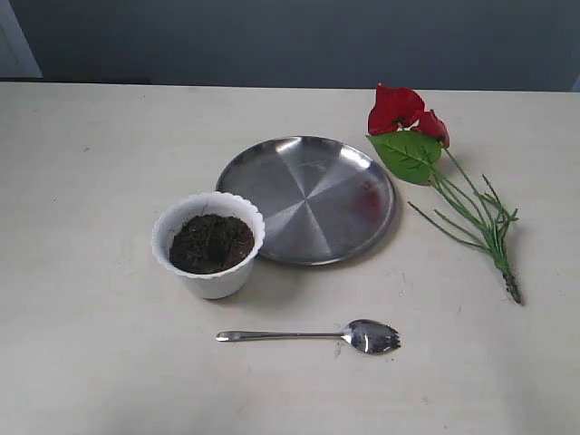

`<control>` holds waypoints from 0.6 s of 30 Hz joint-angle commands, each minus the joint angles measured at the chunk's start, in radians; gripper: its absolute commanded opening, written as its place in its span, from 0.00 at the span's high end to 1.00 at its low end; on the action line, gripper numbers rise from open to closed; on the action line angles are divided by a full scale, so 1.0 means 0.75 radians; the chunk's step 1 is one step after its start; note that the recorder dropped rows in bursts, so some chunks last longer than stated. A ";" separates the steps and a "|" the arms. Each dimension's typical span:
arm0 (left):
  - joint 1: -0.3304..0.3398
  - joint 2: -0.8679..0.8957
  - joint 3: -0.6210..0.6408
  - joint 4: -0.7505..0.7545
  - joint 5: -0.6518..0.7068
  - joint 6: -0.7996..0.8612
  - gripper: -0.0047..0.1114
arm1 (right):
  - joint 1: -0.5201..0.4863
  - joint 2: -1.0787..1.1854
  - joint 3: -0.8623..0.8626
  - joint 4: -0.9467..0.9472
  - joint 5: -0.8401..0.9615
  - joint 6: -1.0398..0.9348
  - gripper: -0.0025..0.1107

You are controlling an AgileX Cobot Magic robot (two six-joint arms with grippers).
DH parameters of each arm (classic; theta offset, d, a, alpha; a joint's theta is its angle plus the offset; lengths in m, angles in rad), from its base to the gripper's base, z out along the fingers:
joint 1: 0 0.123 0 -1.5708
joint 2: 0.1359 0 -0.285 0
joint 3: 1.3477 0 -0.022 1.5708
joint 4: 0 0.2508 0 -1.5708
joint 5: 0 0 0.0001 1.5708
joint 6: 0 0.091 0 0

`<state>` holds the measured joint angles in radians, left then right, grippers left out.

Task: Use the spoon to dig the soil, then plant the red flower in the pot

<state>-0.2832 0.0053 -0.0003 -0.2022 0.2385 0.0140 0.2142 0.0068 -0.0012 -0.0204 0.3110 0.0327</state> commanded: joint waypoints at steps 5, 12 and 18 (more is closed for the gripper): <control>-0.012 -0.007 0.000 0.002 0.003 -0.005 0.96 | -0.006 -0.009 0.002 -0.028 -0.009 -0.005 0.98; -0.012 -0.007 0.000 0.002 0.003 -0.005 0.96 | -0.006 -0.009 0.002 0.408 -0.301 0.090 0.98; -0.012 -0.007 0.000 0.002 0.003 -0.005 0.96 | -0.006 -0.009 0.002 0.969 -0.583 0.115 0.98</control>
<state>-0.2832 0.0053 -0.0003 -0.2022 0.2403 0.0140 0.2142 0.0068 -0.0012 0.5478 -0.0205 0.1119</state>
